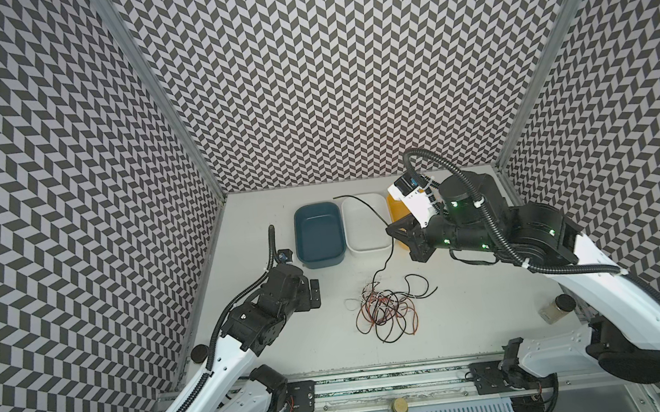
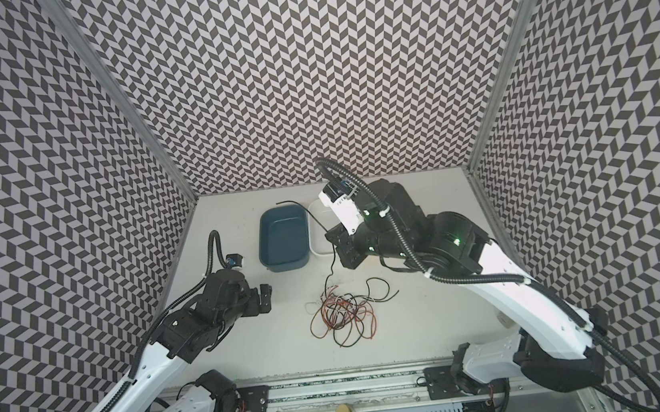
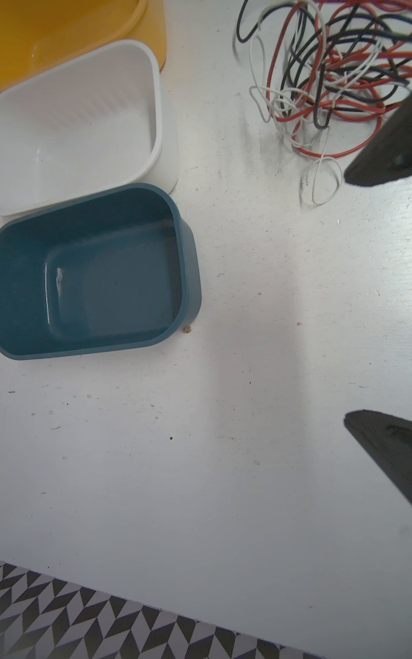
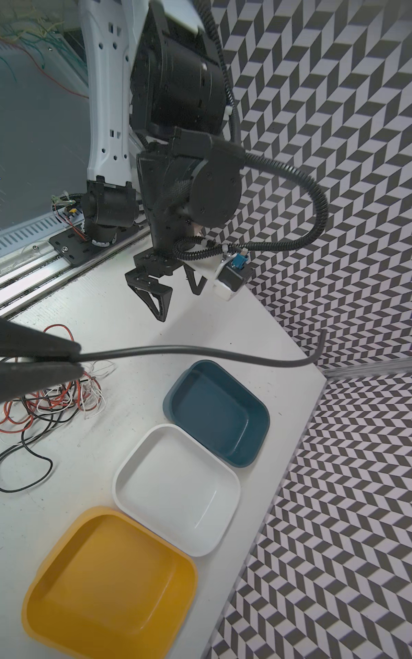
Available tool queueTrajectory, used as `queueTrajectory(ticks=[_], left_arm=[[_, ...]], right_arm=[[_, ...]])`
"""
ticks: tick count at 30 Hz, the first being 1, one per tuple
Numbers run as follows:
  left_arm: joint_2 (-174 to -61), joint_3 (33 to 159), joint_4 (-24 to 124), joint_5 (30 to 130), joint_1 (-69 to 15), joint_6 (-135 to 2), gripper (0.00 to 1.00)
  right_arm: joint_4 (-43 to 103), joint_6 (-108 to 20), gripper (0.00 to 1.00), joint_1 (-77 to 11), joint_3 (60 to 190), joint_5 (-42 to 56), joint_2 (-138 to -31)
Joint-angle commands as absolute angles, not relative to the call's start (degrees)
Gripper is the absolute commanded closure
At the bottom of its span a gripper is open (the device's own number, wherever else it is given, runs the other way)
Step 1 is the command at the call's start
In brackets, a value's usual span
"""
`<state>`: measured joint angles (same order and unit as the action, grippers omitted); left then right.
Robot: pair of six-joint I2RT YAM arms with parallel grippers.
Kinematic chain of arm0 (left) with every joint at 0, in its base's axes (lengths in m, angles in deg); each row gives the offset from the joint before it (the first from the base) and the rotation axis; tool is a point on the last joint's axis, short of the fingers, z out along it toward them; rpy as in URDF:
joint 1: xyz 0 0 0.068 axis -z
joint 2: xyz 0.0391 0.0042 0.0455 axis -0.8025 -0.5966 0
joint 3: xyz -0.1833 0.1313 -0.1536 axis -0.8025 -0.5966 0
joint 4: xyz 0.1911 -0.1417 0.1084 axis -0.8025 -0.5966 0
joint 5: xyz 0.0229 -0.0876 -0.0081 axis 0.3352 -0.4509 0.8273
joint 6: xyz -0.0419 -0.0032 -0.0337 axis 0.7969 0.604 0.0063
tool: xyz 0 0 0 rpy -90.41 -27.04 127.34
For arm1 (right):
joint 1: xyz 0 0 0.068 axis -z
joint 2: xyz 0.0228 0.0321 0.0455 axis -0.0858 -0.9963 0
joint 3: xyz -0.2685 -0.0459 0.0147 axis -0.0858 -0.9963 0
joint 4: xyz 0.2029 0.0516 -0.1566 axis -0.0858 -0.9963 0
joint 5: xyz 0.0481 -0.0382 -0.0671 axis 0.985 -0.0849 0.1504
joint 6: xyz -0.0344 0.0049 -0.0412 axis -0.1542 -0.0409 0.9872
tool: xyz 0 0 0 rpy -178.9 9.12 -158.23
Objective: Untangle the cables
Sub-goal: 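Lift the black wire with the right gripper, pulling it free of the pile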
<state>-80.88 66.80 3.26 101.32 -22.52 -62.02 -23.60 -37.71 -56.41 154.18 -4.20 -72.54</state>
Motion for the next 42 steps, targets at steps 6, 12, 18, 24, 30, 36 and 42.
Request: queueTrajectory(ticks=[6, 12, 18, 24, 30, 36, 42], left_arm=[[-80.42, 68.74, 1.57, 102.37, -22.08, -62.30, 0.00], [-80.31, 68.73, 1.66, 102.62, -22.08, -62.21, 0.00], [-79.80, 68.72, 1.51, 104.15, -22.08, -61.47, 0.00], [-77.17, 68.35, 1.61, 104.25, -22.08, -59.13, 0.00], [-74.86, 66.31, 4.31, 106.93, -22.08, -60.07, 0.00], [-72.67, 61.96, 7.67, 110.41, -22.17, -58.41, 0.00], [-71.61, 61.19, 7.80, 112.70, -22.02, -58.25, 0.00]], right_arm=[[-25.77, -33.88, 1.00, -56.43, 162.88, -8.98, -73.41], [-27.11, -32.98, 1.00, -55.83, 168.35, -12.18, -73.82], [-26.83, -32.83, 1.00, -53.68, 169.25, -14.53, -72.74], [-27.49, -33.17, 1.00, -50.37, 167.46, -13.33, -70.53], [-26.59, -34.08, 1.00, -45.05, 162.22, -9.94, -66.74], [-27.12, -34.06, 1.00, -42.72, 160.93, -8.48, -65.59], [-26.51, -34.36, 1.00, -42.46, 160.97, -7.41, -66.01]])
